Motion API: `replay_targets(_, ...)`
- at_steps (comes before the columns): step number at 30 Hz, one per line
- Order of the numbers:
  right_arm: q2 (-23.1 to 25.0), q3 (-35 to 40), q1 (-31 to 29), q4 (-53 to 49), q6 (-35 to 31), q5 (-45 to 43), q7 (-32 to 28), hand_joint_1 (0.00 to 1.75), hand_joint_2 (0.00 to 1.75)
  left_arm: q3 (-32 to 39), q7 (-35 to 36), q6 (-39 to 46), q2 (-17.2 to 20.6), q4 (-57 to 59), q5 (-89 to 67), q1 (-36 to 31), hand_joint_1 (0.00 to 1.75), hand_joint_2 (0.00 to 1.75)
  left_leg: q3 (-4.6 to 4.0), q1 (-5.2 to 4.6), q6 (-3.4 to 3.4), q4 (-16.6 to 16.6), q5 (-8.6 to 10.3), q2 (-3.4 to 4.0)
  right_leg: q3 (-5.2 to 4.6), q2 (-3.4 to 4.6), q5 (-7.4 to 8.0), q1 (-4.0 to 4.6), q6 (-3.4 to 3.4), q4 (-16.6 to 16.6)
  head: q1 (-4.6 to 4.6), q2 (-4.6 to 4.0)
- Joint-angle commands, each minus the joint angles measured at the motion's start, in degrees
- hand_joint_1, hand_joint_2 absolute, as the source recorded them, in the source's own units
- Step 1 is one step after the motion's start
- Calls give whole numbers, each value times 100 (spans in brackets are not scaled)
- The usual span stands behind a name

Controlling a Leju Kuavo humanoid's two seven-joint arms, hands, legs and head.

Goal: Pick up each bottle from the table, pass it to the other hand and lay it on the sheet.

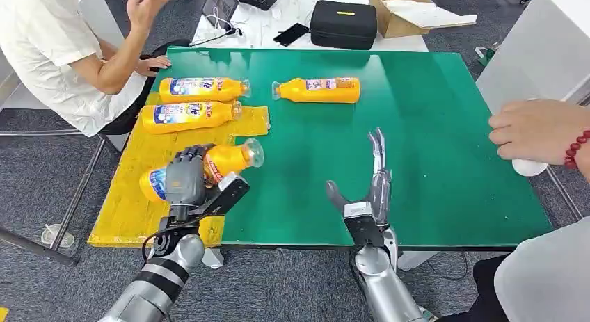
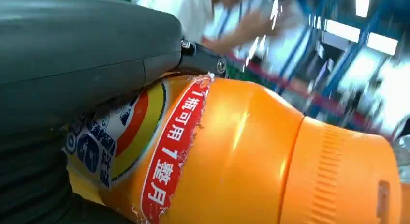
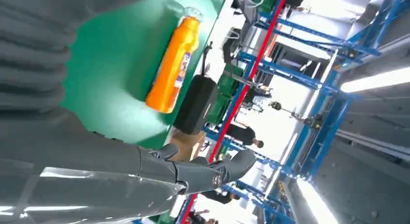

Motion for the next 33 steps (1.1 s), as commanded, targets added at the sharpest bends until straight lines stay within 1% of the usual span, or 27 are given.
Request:
replay_targets(1, 3, 119, -313, 566, 37, -17, 9, 0, 175, -338, 159, -1067, 160, 1418, 207, -657, 175, 175, 19, 1, 1, -2, -6, 7, 18, 0, -5, 4, -9, -2, 2, -2)
replay_targets(2, 6, 125, -316, 582, 63, -27, 9, 0, 175, -422, 209, -1160, 178, 1476, 127, -684, 175, 175, 48, 4, 3, -1, -19, 13, 46, -2, -16, 9, -20, -1, 2, -2)
replay_targets(3, 11, 133, -331, 633, 63, -14, 9, 0, 175, -413, 290, -1236, 180, 1526, 151, -696, 169, 175, 27, 3, 2, -1, -10, 9, 26, 0, -8, 7, -12, -3, 2, -2)
replay_targets(4, 12, 133, -330, 640, 60, -15, 9, 0, 175, -405, 299, -1244, 178, 1533, 162, -696, 157, 175, 58, 5, 4, -1, -23, 15, 56, -2, -20, 12, -24, -3, 2, -2)
replay_targets(5, 21, 138, -337, 677, 55, -11, 9, 0, 175, -406, 344, -1204, 178, 1566, 155, -697, 143, 175, 55, 4, 5, 1, -22, 15, 52, -1, -19, 11, -22, -1, 0, -2)
replay_targets(6, 22, 142, -343, 690, 54, -16, 9, 0, 175, -432, 366, -1178, 183, 1589, 122, -706, 143, 175, 17, 2, 2, -1, -7, 9, 17, 2, -4, 5, -8, -3, 2, -2)
replay_targets(7, 23, 144, -349, 714, 58, -25, 9, 0, 175, -472, 395, -1194, 196, 1636, 77, -729, 143, 175, 32, 2, 4, -1, -13, 13, 31, 3, -9, 7, -13, -3, 0, -2)
replay_targets(8, 17, 162, -365, 746, 48, -39, 9, 0, 175, -564, 480, -1236, 223, 1723, -30, -776, 143, 175, 18, 1, 2, -2, -7, 8, 18, 2, -5, 3, -8, -3, 2, -2)
replay_targets(9, 17, 162, -365, 746, 48, -39, 9, 0, 175, -564, 480, -1236, 223, 1723, -30, -776, 129, 175, 44, 2, 5, -2, -18, 15, 43, 2, -14, 8, -17, -3, 2, -2)
replay_targets(10, 14, 159, -386, 769, 52, -50, 9, 0, 175, -574, 472, -1338, 228, 1780, -23, -791, 126, 175, 23, 3, 2, -2, -9, 13, 22, 6, -5, 6, -10, -3, 4, -2)
replay_targets(11, 9, 170, -397, 781, 45, -63, 9, 0, 175, -598, 467, -1419, 230, 1810, -35, -816, 108, 175, 27, 2, 2, -2, -10, 14, 25, 6, -6, 5, -12, -2, 2, -2)
replay_targets(12, -5, 201, -418, 799, 44, -83, 9, 0, 175, -631, 419, -1691, 237, 1853, -12, -844, 66, 175, 37, 2, 3, -3, -14, 20, 34, 9, -8, 6, -16, -3, 4, -2)
replay_targets(13, -5, 201, -418, 799, 44, -83, 9, 0, 175, -631, 419, -1691, 237, 1853, -12, -844, 45, 175, 20, 2, 1, -2, -7, 15, 18, 8, -3, 5, -10, -2, 2, -2)
replay_targets(14, -13, 235, -455, 842, 41, -107, 9, 0, 175, -704, 328, -1946, 273, 1874, -19, -857, 19, 175, 32, 3, 2, -1, -12, 19, 29, 9, -7, 7, -15, -2, 2, -2)
replay_targets(15, -17, 246, -459, 842, 40, -118, 9, 0, 175, -741, 303, -2018, 288, 1878, -37, -863, 10, 175, 19, 2, 1, -2, -7, 15, 16, 9, -2, 4, -9, -3, 2, -2)
replay_targets(17, -15, 252, -486, 883, 35, -125, 9, 0, 175, -764, 300, -2142, 315, 1915, -37, -867, 5, 175, 37, 2, 2, -4, -13, 22, 33, 12, -7, 6, -15, -3, 0, -2)
replay_targets(18, -25, 271, -496, 904, 39, -147, 9, 0, 175, -819, 258, -2328, 344, 1942, -49, -879, 3, 175, 30, 1, 2, -3, -10, 21, 26, 13, -4, 4, -11, -2, 0, -2)
replay_targets(19, -28, 276, -507, 923, 46, -161, 9, 0, 175, -846, 211, -2441, 365, 1959, -50, -890, 3, 175, 42, 2, 3, -4, -14, 25, 35, 15, -7, 6, -15, -3, 0, -2)
replay_targets(20, -29, 281, -514, 931, 54, -167, 9, 0, 175, -867, 158, -2540, 379, 1976, -47, -896, 2, 175, 25, 2, 2, -3, -8, 16, 22, 10, -3, 4, -8, -2, 2, -2)
replay_targets(21, -29, 281, -514, 931, 54, -167, 9, 0, 175, -867, 158, -2540, 379, 1976, -47, -896, 0, 175, 35, 2, 3, -4, -12, 22, 30, 14, -5, 5, -12, -3, 0, -2)
replay_targets(22, -30, 298, -541, 968, 61, -195, 9, 0, 175, -902, 23, -2790, 425, 1998, -14, -909, 0, 175, 26, 1, 2, -2, -9, 17, 22, 10, -4, 4, -9, 0, 2, -2)
replay_targets(25, -30, 298, -541, 968, 61, -195, 9, 0, 175, -902, 23, -2790, 425, 1998, -14, -909, 0, 175, 38, 1, 3, -2, -14, 18, 34, 11, -9, 4, -12, 0, 2, 0)
replay_targets(28, -30, 298, -541, 968, 61, -195, 9, 0, 175, -902, 23, -2790, 425, 1998, -14, -909, 0, 175, 20, 0, 2, -3, -5, 11, 19, 9, -2, 2, -7, 0, 0, -2)
replay_targets(29, -30, 298, -541, 968, 61, -195, 9, 0, 175, -902, 23, -2790, 425, 1998, -14, -909, 0, 175, 32, 1, 3, -3, -10, 18, 29, 12, -4, 3, -11, -1, 2, -2)
replay_targets(30, -30, 306, -553, 983, 60, -207, 9, 0, 175, -920, -6, -2856, 449, 2002, -14, -911, 0, 175, 24, 1, 2, -2, -8, 14, 23, 10, -3, 3, -9, 0, 2, -2)
replay_targets(32, -49, 328, -579, 1011, 38, -246, 9, 0, 175, -964, -62, -3008, 483, 1997, 3, -900, 0, 175, 42, 3, 3, -2, -16, 23, 38, 13, -9, 7, -16, 0, 2, 0)
replay_targets(33, -48, 332, -586, 1020, 38, -258, 9, 0, 175, -967, -88, -3038, 490, 1993, 17, -895, 0, 175, 29, 2, 2, -3, -10, 17, 27, 12, -4, 4, -10, -1, 2, -2)
